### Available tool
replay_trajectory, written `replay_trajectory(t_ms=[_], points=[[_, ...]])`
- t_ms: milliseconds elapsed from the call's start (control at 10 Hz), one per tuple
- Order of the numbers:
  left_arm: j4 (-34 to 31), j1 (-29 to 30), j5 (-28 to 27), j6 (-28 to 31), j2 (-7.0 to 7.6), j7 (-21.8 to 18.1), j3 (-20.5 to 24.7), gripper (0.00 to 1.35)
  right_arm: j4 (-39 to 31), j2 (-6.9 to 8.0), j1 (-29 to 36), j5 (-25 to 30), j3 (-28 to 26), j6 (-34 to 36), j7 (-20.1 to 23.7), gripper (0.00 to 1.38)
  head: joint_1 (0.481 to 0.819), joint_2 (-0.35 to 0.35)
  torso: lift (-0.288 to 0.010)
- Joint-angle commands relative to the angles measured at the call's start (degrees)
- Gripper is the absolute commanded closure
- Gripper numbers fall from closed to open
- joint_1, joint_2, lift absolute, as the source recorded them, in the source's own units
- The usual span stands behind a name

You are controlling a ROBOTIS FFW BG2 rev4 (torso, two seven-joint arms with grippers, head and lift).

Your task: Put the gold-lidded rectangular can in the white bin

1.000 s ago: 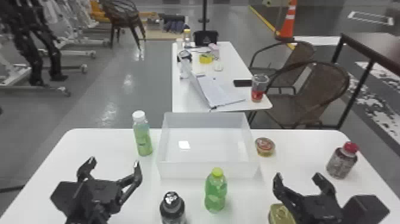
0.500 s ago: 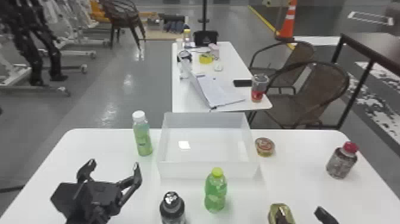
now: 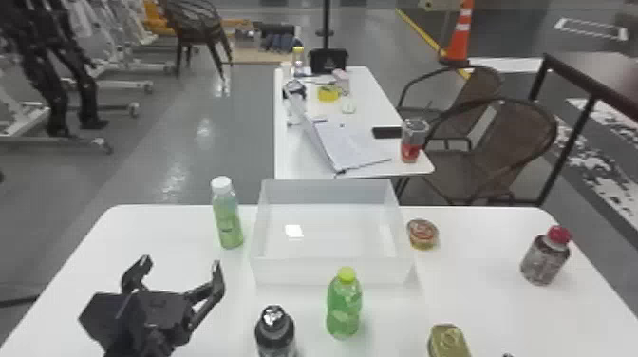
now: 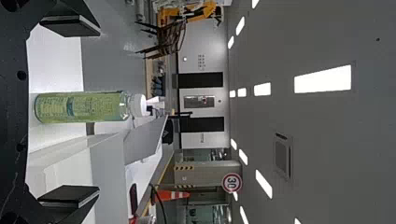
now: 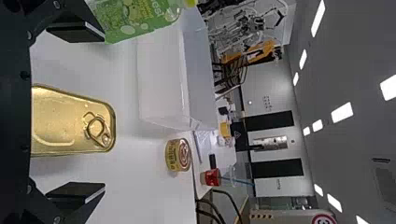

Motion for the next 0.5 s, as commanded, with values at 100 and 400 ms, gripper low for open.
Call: replay_trajectory(t_ms=[100, 400], points=[[0.18, 0.0, -0.09, 0.15, -0.09, 0.0, -0.08, 0.11, -1.05, -0.8, 2.0, 2.03, -1.45, 2.71, 0.2, 0.16, 0.549, 0.0, -0.1], [0.44, 0.0, -0.09, -0.2, -0.44, 0.0, 0.1, 0.11, 1.85, -1.94, 2.18, 1.06, -2.77, 3.33, 3.19, 0.16, 0.549, 0.0, -0.1]])
